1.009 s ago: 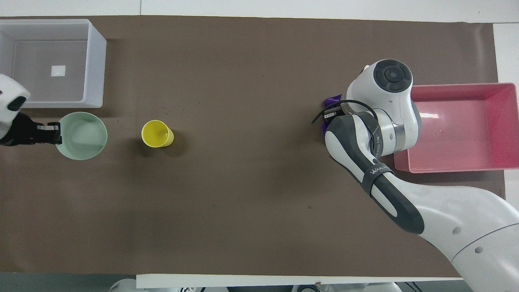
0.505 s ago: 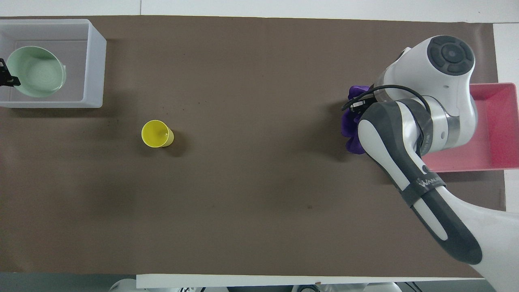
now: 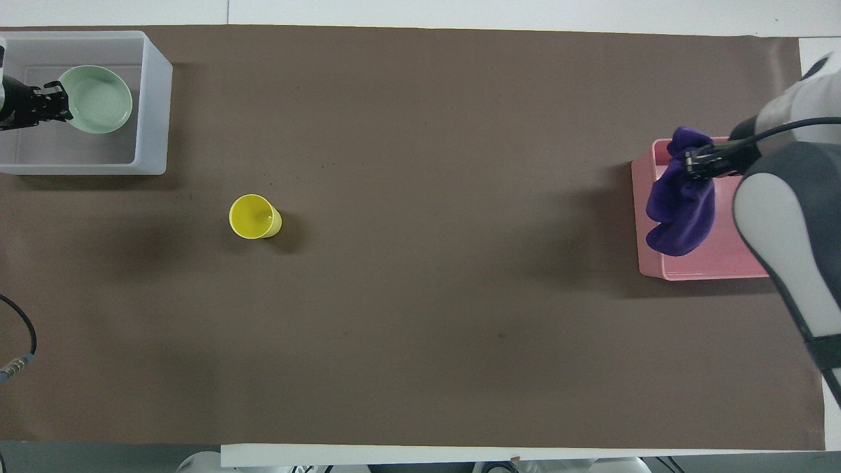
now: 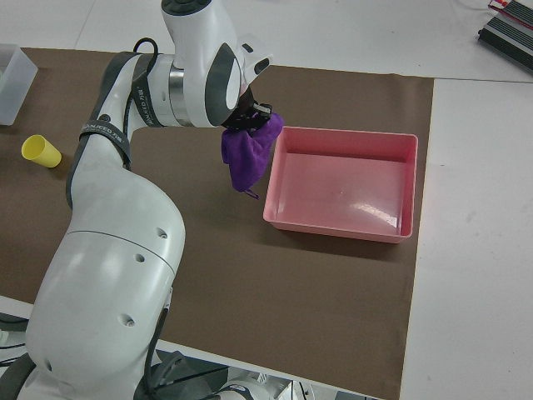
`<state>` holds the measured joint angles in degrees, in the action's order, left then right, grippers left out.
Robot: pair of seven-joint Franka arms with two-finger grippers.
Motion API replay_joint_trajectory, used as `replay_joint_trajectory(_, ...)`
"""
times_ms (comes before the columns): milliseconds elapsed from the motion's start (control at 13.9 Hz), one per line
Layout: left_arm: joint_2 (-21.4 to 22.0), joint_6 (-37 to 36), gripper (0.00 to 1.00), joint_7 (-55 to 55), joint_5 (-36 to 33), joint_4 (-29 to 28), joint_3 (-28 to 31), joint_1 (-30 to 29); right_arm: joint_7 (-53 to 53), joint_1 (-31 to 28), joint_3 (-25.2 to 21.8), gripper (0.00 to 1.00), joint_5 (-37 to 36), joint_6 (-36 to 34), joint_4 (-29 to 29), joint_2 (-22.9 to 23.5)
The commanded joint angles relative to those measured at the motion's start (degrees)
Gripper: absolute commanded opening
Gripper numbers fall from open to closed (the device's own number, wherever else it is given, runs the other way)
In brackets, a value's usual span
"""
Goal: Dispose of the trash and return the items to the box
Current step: 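Place the bowl in the bin while the right gripper drops the cloth in the tray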
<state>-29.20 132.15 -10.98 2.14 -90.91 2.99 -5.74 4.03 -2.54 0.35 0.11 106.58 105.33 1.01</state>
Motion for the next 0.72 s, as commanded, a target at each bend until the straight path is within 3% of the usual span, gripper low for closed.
replay_joint_trajectory(0, 0.6, -3.9, 0.72, -2.2, -1.7, 2.6, 1.1, 2.8, 7.5, -6.6, 0.5, 0.02, -0.5, -0.1, 1.6, -0.4)
replay_joint_trajectory(216, 8.3, -14.1, 0.87, -2.3, -1.7, 4.0, 1.1, 3.7, 10.1, -11.5, 0.6, 0.02, -0.6, 1.7, 6.0, -1.4)
replay_joint_trajectory(360, 14.4, -25.8, 0.93, -2.6, -1.7, 2.9, 0.5, 8.0, 13.0, -13.4, 0.6, 0.03, -0.6, 5.0, 9.1, -1.4)
replay_joint_trajectory(505, 20.0, -30.5, 0.95, -5.7, -1.7, -4.0, 0.4, 13.5, 13.9, -13.7, 0.6, 0.03, -0.6, 9.2, 12.0, -0.9)
replay_joint_trajectory(649, 25.7, -28.9, 0.96, -8.3, -1.7, -15.6, 0.4, 19.4, 13.9, -13.8, 0.6, 0.03, -0.6, 12.4, 13.5, 1.0)
